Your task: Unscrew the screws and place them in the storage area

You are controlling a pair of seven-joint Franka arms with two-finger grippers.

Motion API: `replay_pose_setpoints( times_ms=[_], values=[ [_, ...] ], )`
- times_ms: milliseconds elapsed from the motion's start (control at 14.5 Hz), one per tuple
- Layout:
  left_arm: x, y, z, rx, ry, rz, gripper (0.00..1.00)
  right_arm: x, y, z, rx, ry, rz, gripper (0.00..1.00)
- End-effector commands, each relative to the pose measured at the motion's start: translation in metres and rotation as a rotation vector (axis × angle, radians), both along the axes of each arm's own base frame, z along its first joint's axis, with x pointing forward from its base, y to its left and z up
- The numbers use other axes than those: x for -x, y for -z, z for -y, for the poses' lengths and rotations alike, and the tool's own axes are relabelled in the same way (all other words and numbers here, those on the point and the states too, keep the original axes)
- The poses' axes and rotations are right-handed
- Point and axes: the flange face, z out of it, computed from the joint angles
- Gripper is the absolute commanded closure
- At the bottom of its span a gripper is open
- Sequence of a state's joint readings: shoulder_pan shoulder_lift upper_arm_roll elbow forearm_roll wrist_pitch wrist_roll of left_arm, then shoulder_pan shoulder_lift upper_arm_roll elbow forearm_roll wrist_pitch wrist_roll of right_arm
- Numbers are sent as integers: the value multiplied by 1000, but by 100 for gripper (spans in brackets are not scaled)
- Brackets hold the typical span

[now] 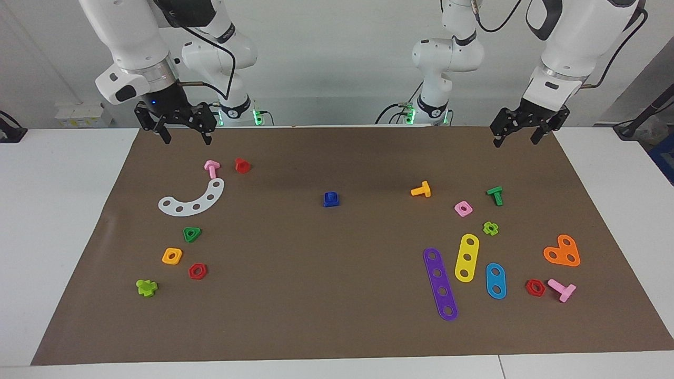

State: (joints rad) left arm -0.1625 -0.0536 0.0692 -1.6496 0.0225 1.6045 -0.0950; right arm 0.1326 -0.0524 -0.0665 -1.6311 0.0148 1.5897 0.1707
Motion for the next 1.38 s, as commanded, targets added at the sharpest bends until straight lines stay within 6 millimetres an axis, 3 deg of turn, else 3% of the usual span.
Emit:
replay_pose_setpoints(
  times_ms=[0,206,412,550,688,962,1306],
  values=[
    [7,-4,-1,15,6,-4,2,3,-3,3,5,-5,11,0],
    [7,-2,0,15,12,-12,0,4,-1,2,5,-6,8,0],
    [8,-2,11,13,119,-2,0,5,-1,-2,3,-14,6,0],
    [18,9,23,12,133,-25,1,6,0,-5,4,-19,2,0],
    [25,20,55,46,96,-6,2,8,0,-5,4,-19,-4,0],
    [39,43,144,126,100,-6,4,8,1,-7,5,-24,-11,0],
    [37,128,280,167,59,20,8,9,0,-8,5,-25,-15,0]
  ],
)
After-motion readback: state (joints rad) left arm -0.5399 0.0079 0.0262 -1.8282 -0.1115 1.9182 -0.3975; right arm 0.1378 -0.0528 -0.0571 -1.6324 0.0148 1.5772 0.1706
